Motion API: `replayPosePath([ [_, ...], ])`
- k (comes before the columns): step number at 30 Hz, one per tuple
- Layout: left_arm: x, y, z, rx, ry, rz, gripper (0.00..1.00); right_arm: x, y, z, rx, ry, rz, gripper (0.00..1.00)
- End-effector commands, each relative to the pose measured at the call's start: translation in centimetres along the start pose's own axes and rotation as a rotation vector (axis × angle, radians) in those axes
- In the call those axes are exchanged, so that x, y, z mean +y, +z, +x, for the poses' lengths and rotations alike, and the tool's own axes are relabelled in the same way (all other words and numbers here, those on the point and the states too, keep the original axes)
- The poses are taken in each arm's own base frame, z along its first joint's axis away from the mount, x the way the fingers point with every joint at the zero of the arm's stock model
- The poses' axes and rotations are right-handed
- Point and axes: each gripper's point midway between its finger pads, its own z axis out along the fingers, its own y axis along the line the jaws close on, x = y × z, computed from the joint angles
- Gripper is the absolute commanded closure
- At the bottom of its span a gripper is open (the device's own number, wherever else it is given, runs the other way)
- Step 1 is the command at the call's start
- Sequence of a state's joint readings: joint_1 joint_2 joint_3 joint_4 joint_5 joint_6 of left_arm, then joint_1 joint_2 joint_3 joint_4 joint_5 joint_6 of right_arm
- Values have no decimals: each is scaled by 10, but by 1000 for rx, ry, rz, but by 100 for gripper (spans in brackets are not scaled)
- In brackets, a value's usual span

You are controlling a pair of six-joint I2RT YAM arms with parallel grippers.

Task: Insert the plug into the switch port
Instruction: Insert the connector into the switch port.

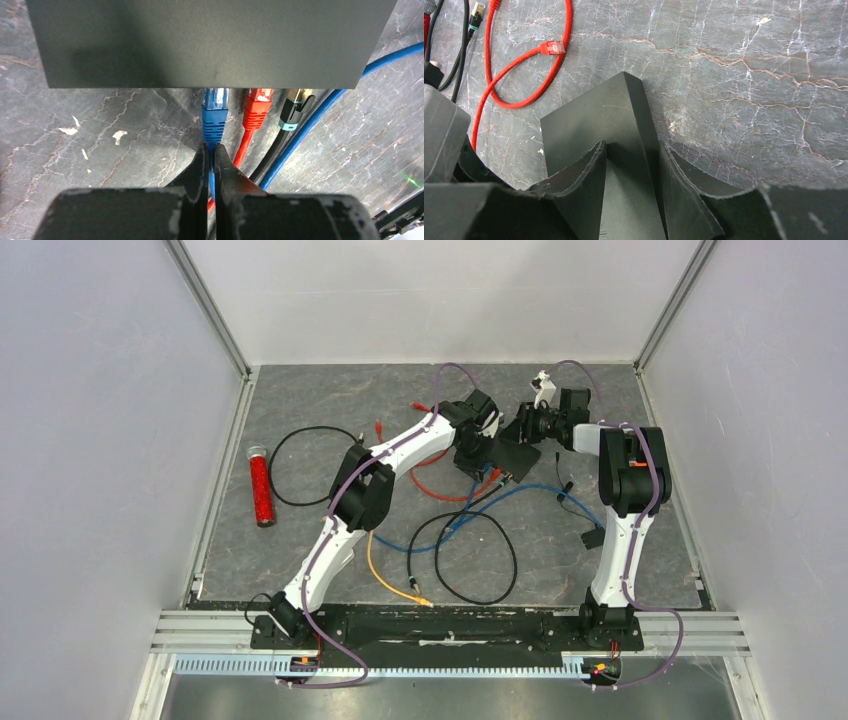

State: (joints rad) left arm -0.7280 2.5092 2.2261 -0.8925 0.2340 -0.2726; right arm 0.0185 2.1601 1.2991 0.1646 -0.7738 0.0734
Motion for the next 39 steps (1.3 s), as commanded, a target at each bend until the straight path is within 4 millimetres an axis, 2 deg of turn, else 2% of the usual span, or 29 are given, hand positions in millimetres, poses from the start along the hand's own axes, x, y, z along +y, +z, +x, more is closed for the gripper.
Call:
replayPosePath([
  [1, 28, 11, -12, -59, -40, -105, 98, 19, -1, 38, 124, 67, -54, 58],
  [6, 31, 7, -15, -71, -47, -126, 98, 20, -2, 37, 127, 65, -54, 58],
  [10, 20, 7, -23, -108, -9, -63, 98, 22, -1, 40, 134, 90, -63, 58],
  [15, 13, 16, -32, -150, -7, -18, 98, 31, -3, 57, 159, 165, -94, 59],
  [21, 20, 27, -38, -182, -10, -45, 98, 40, -6, 80, 202, 246, -129, 59],
  [28, 28, 34, -44, -232, -1, -110, 98, 56, -13, 92, 211, 348, -161, 60],
  [33, 22, 36, -60, -313, 19, -136, 98, 63, -14, 103, 225, 383, -171, 61],
  [35, 16, 35, -64, -334, 39, -128, 96, 63, -13, 104, 227, 385, -174, 61],
  [39, 19, 36, -60, -338, 48, -147, 92, 60, -11, 98, 217, 390, -167, 61],
])
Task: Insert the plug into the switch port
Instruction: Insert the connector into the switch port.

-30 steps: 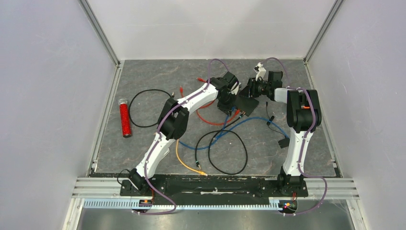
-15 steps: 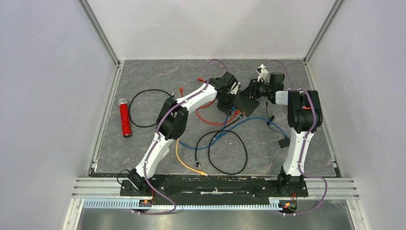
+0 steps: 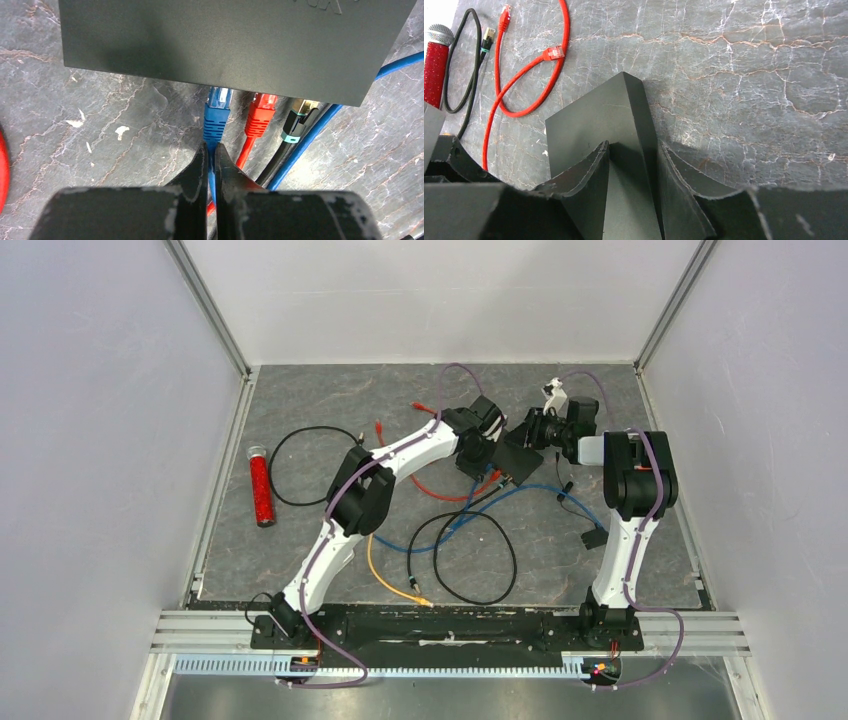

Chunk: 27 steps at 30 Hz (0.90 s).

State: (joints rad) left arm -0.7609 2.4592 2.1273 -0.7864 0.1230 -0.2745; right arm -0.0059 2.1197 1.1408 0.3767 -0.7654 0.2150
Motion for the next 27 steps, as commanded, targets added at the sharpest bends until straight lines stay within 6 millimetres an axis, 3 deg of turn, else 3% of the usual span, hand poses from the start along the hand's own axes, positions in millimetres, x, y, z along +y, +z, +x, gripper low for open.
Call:
replayPosePath([
  [1, 17, 37, -51, -267, 5, -67, 92, 53, -7, 91, 301, 311, -154, 61],
  [10, -8, 35, -67, -353, 20, 70, 89, 56, -9, 83, 237, 377, -148, 62],
  [14, -11, 32, -51, -287, 30, 90, 75, 42, -16, 75, 193, 408, -116, 62],
  [17, 0, 27, -35, -304, 22, 57, 65, 25, -25, 62, 148, 417, -81, 62],
  [21, 1, 18, -31, -312, 39, 53, 63, 11, -30, 51, 118, 413, -45, 62],
  [27, 3, 2, -25, -301, 130, 47, 60, 5, -30, 44, 111, 395, -25, 61],
])
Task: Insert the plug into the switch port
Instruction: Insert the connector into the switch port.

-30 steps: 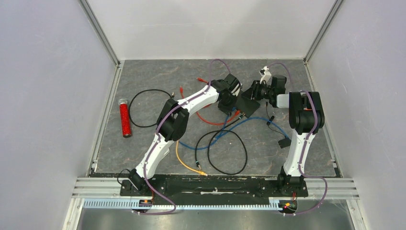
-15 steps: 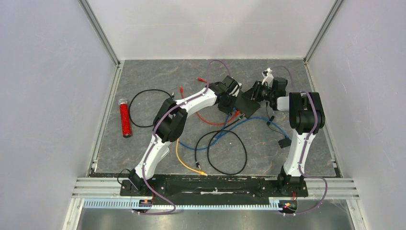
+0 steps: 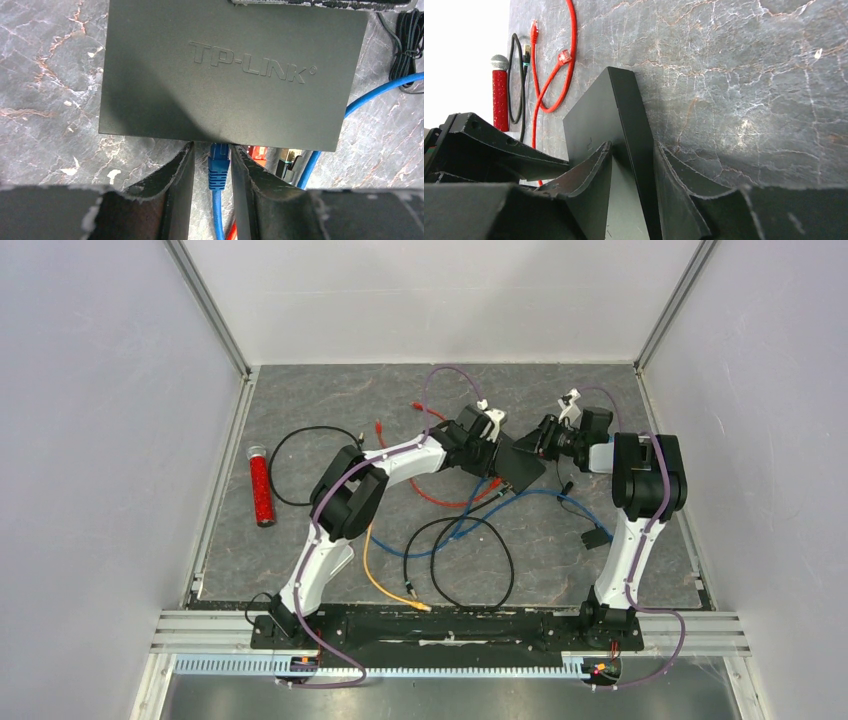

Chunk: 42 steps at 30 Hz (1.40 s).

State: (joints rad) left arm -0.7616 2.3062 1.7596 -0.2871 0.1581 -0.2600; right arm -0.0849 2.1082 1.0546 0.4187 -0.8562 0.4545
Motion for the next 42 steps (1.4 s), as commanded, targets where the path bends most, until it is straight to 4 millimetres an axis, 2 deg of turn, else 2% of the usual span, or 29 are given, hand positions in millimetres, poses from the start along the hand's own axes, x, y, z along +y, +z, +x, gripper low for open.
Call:
replayPosePath([
  [1, 14, -7, -2, -32, 97, -51, 59, 0, -4, 29, 107, 99, 24, 61],
  [4, 13, -17, -3, -43, 148, -37, 52, -1, -3, 26, 105, 85, 28, 59],
  [9, 12, -27, -1, -42, 217, -24, 48, -3, -4, 26, 107, 80, 38, 59],
  [17, 7, -24, 15, -9, 229, 25, 48, -8, -4, 28, 118, 65, 59, 57],
  [24, 3, -15, 22, 4, 208, 38, 59, -14, -1, 30, 150, 53, 64, 56],
  [30, 6, -8, 25, 13, 194, 17, 68, -16, 2, 39, 185, 43, 68, 59],
  [32, 7, -6, 25, 12, 178, 11, 74, -16, 3, 47, 212, 44, 71, 60],
  [36, 10, -1, 20, -9, 171, -8, 96, -11, 5, 70, 281, 30, 66, 63],
  [42, 21, 11, 19, -21, 142, -68, 98, 2, 4, 109, 349, 72, 16, 67],
])
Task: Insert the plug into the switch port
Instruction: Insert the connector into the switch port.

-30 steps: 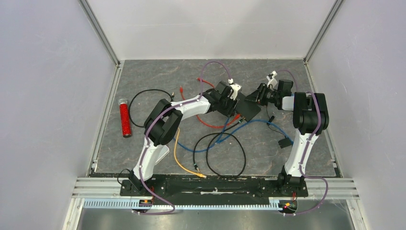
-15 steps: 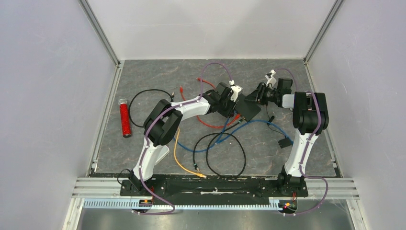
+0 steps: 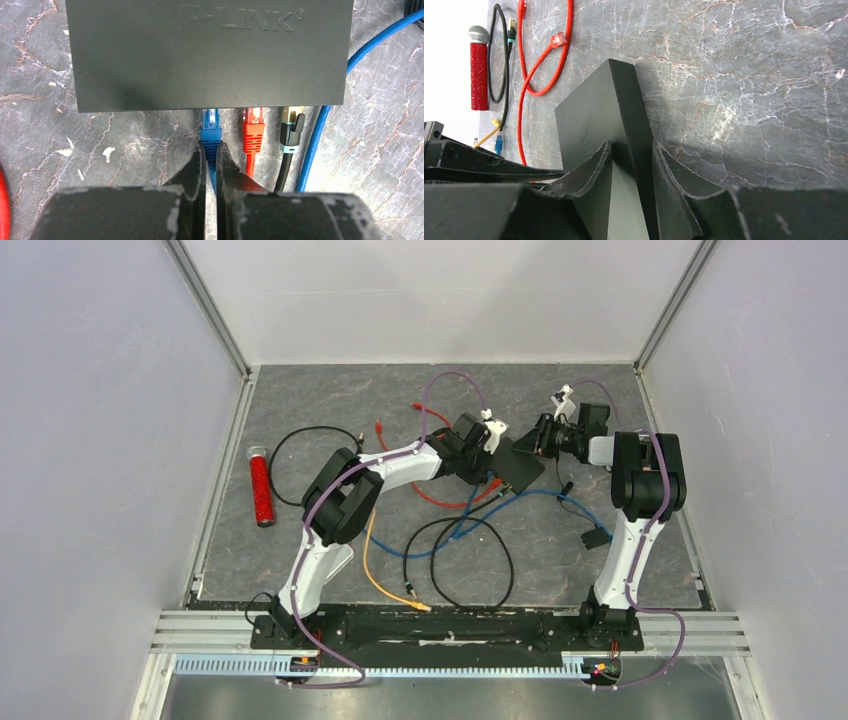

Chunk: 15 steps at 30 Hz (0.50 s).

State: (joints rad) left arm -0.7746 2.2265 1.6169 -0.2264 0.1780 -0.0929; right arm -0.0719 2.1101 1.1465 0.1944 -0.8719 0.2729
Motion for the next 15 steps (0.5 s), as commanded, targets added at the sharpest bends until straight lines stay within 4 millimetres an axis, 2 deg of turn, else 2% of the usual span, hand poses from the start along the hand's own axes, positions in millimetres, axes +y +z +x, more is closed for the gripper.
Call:
replayPosePath([
  [1, 22, 24, 3, -23, -48, -99, 98, 13, 14, 110, 270, 162, -20, 67],
  [7, 12, 33, -7, -69, -128, -65, 98, 22, 10, 127, 280, 185, -8, 68],
  [13, 2, 36, -28, -134, -200, -23, 98, 32, 6, 126, 250, 206, 6, 68],
  [15, -1, 41, -28, -134, -217, -12, 98, 38, 6, 127, 234, 226, -9, 68],
])
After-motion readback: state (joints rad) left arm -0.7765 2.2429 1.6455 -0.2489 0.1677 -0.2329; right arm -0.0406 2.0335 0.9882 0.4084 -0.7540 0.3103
